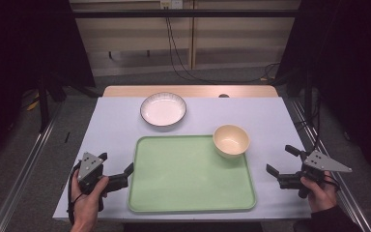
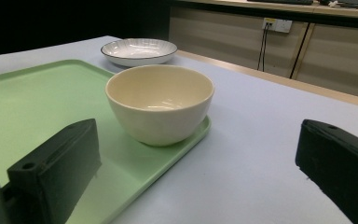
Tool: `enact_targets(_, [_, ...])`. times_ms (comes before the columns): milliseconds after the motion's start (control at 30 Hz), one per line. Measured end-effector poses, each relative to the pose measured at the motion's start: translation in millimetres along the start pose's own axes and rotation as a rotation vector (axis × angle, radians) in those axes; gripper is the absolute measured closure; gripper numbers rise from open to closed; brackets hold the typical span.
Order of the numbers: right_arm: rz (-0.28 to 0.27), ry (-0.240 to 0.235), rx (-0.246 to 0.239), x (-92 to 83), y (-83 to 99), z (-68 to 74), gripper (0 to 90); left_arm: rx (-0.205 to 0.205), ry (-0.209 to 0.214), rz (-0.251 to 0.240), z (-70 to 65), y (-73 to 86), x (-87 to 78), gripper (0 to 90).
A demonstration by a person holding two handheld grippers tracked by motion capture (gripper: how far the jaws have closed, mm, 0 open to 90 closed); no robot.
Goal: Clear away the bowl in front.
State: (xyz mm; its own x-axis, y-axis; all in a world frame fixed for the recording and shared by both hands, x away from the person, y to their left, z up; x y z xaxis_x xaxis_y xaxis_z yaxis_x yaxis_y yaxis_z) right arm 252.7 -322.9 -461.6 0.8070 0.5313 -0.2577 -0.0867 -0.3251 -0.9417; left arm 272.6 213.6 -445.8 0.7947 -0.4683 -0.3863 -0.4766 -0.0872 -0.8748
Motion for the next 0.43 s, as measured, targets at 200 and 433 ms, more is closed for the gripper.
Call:
enact_targets(200, [0.002, -0.009, 0.0, 0.3, 0.9, -0.6, 0.0, 0.007, -0.012, -0.029, 2.6, 5.5, -11.6, 1.7])
enact_targets(433, [0.024, 0.001, -0.007, 1.9, 3.1, -0.8, 0.0, 0.006, -0.009, -0.044, 6.8, 6.8, -14.0, 1.6])
Point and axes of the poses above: each handheld gripper's, and its own axes: x roughly forward along the jaws, y roughly out of its underside, z roughly to its left, the point moved 4 cm from there along x, roughly forward along the jaws, and after that the axes turned 12 degrees about -x, right-handed, at the moved point
